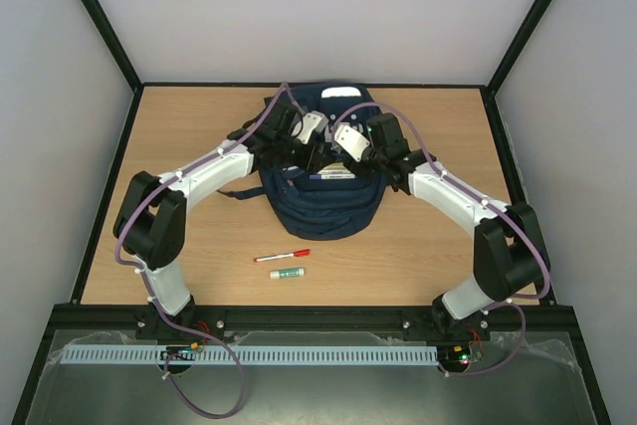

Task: Pack the student bag
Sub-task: Adjust the student bag at the center of the board.

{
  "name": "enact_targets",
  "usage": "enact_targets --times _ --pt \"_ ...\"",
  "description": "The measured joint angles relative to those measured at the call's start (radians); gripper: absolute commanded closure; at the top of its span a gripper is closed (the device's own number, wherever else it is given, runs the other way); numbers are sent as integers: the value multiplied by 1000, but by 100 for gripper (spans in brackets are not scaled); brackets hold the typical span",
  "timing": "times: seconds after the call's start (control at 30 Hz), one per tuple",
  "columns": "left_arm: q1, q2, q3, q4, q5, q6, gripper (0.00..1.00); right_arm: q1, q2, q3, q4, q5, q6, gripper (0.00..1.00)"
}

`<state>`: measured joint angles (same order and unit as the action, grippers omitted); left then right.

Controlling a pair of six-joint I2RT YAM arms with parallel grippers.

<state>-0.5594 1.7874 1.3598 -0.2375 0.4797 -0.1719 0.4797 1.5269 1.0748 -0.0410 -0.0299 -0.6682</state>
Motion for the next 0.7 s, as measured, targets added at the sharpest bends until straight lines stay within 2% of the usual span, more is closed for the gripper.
enact_targets --times 0.1,0.3,0.37,0.5,0.6,0.7 --pt "2 -5 1 -10 -29 -7 24 0 24 4 -19 -27 0 63" --pt "59 -130 -62 -12 -82 -90 19 0 29 0 -56 -71 0 76" --pt "128 -211 -124 9 -98 -152 20 0 18 -24 -54 -80 2 79" --pt "264 -290 -233 42 -145 -281 30 0 -32 -106 -34 -92 12 83" --pt "323 -270 -324 51 -174 -365 38 0 -65 -144 -5 -93 32 83" --pt "336 -211 -400 42 -187 -423 45 0 -106 -185 20 -92 61 83"
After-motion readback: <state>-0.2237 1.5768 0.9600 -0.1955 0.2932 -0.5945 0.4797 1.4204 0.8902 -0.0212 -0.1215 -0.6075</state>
